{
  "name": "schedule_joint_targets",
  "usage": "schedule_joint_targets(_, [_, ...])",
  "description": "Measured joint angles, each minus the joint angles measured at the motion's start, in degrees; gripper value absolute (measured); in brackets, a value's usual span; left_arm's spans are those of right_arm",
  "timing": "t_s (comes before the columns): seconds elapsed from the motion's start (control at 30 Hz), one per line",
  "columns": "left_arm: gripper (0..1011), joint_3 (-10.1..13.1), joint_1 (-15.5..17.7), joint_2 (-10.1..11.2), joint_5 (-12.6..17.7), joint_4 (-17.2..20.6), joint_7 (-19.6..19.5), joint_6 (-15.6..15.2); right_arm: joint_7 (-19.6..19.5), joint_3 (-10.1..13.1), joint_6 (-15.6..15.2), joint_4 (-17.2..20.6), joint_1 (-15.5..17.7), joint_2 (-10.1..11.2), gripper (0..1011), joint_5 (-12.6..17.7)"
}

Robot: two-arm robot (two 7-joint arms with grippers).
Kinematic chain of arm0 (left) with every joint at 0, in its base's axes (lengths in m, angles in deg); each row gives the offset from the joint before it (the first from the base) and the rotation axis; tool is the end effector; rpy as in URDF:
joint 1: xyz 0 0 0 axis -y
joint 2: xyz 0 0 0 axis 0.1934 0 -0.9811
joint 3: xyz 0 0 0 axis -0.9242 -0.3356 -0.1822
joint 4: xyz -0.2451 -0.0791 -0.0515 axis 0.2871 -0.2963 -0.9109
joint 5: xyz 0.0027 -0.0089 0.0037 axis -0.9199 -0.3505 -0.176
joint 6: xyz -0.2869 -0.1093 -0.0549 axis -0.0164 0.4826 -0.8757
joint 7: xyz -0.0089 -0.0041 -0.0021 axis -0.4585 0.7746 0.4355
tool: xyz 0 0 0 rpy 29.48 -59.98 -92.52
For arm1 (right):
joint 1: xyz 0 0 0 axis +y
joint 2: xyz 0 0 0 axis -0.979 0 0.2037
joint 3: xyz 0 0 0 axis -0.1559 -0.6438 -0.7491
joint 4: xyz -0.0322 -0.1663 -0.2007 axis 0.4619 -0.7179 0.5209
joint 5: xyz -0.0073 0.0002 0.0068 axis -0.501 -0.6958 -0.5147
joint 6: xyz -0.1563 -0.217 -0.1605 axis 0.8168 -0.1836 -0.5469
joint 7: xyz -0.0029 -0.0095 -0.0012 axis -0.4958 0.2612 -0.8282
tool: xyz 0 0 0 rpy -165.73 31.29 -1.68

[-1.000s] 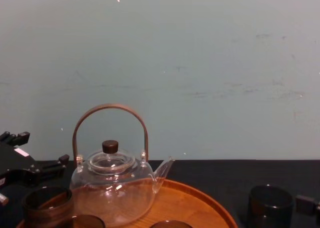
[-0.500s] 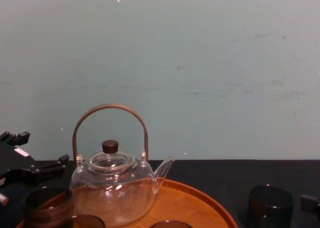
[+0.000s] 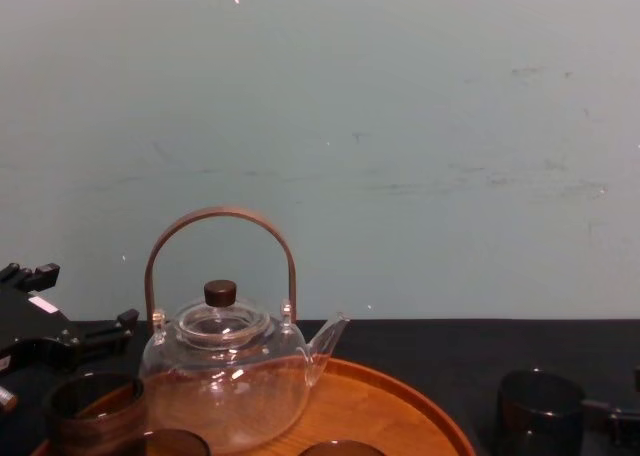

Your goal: Pick up the glass from the table and place it on the tray.

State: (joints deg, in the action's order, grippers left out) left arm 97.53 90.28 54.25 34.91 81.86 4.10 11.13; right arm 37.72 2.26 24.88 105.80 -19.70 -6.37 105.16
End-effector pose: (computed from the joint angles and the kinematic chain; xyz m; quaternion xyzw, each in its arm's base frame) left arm 0.3565 0.0661 -0.2807 0.1414 -0.1325 0.5799 0.7913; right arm 0.3523 -0.0936 -0.2768 -0.1186 0.0623 -0.4300 0.8928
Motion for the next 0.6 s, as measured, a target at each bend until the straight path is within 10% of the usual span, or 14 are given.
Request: schedule_joint_targets(0.6, [1001, 0.00, 0.00, 0.00, 0.00, 0.00, 0.00, 0.00, 0.29, -4.13, -2.33, -6.34, -6.94, -3.41, 1002, -4.39])
